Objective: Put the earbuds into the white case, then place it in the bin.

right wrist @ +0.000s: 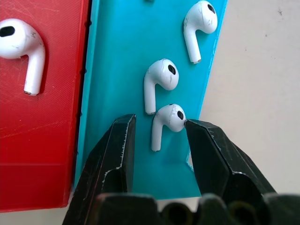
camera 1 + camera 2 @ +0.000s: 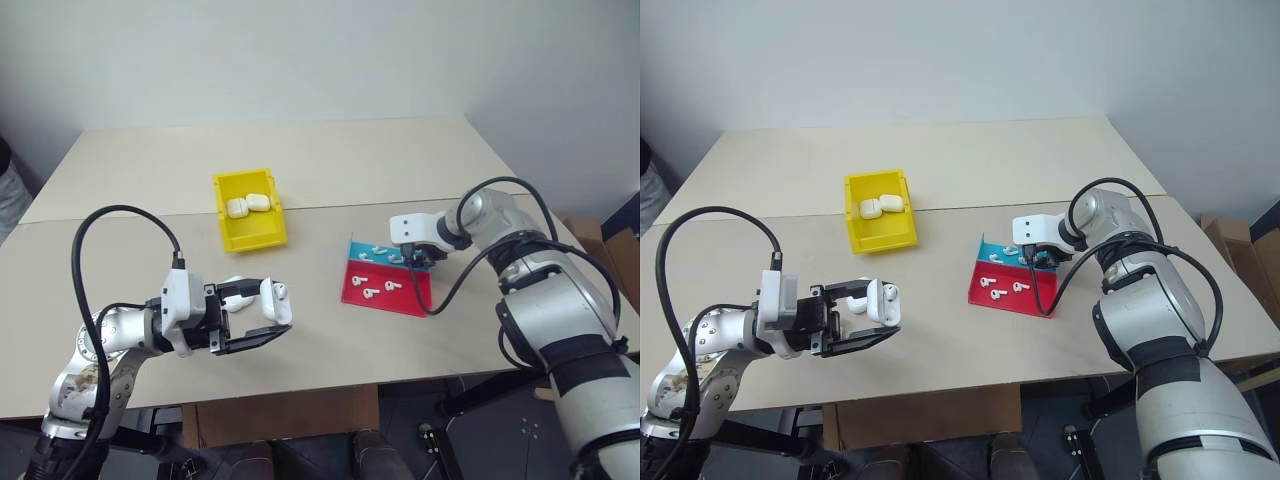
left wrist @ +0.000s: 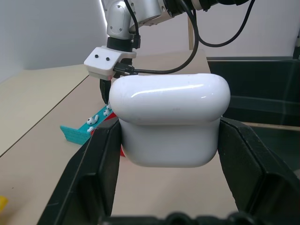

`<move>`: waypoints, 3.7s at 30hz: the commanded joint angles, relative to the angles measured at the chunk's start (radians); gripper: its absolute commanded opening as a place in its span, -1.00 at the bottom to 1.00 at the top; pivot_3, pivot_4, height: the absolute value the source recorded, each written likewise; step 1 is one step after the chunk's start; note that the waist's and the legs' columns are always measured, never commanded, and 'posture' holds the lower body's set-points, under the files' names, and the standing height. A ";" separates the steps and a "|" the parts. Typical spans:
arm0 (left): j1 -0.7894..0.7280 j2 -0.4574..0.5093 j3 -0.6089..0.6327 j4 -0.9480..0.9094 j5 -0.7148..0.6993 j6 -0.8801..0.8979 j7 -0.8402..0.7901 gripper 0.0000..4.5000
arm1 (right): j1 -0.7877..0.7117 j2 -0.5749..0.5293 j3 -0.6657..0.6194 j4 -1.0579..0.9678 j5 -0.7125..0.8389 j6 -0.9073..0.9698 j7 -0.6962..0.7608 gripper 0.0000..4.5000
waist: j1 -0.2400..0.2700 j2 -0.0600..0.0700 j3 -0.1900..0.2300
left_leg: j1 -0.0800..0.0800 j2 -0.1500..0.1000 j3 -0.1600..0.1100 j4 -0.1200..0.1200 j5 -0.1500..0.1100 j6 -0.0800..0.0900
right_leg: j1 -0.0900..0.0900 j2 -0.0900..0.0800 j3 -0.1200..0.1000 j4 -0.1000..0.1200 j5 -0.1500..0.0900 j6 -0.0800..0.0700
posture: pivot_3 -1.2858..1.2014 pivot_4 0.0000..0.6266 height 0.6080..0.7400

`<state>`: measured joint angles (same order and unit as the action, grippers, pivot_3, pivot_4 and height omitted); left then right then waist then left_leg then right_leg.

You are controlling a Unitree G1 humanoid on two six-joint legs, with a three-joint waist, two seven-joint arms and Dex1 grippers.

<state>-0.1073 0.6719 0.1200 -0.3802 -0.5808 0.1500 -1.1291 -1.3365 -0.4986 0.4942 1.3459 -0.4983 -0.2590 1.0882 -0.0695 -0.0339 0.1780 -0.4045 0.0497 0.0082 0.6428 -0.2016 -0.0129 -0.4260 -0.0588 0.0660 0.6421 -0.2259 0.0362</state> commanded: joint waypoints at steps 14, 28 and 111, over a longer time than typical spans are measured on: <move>-0.013 0.014 0.004 -0.048 0.001 -0.008 0.014 0.24 | -0.015 0.008 -0.035 0.003 -0.005 0.046 -0.019 -0.24 | 0.000 0.000 0.000 | 0.000 0.000 0.000 0.000 0.000 0.000 | 0.000 0.000 0.000 0.000 0.000 0.000 | 0.03 -0.52 1.00; -0.011 0.023 0.003 -0.046 -0.002 -0.003 0.010 0.24 | -0.011 0.005 -0.047 0.002 -0.011 0.038 -0.008 -0.48 | 0.000 0.000 0.000 | 0.000 0.000 0.000 0.000 0.000 0.000 | 0.000 0.000 0.000 0.000 0.000 0.000 | 0.03 -0.52 1.00; -0.404 -0.169 -0.082 0.073 -0.165 0.162 -0.026 0.24 | 0.859 0.126 -0.496 -1.823 1.288 0.667 -0.134 -0.48 | 0.027 0.000 0.000 | 0.000 0.000 -0.004 0.002 0.000 0.000 | 0.003 0.001 -0.002 0.000 -0.003 0.007 | 0.03 -0.52 1.00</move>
<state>-0.5101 0.5052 0.0311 -0.2668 -0.7465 0.3307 -1.1589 -0.4821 -0.3666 -0.0037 -0.4458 0.7900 0.4367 0.9524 -0.0427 -0.0335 0.1782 -0.4045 0.0495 0.0044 0.6448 -0.2015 -0.0129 -0.4232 -0.0578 0.0643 0.6418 -0.2291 0.0436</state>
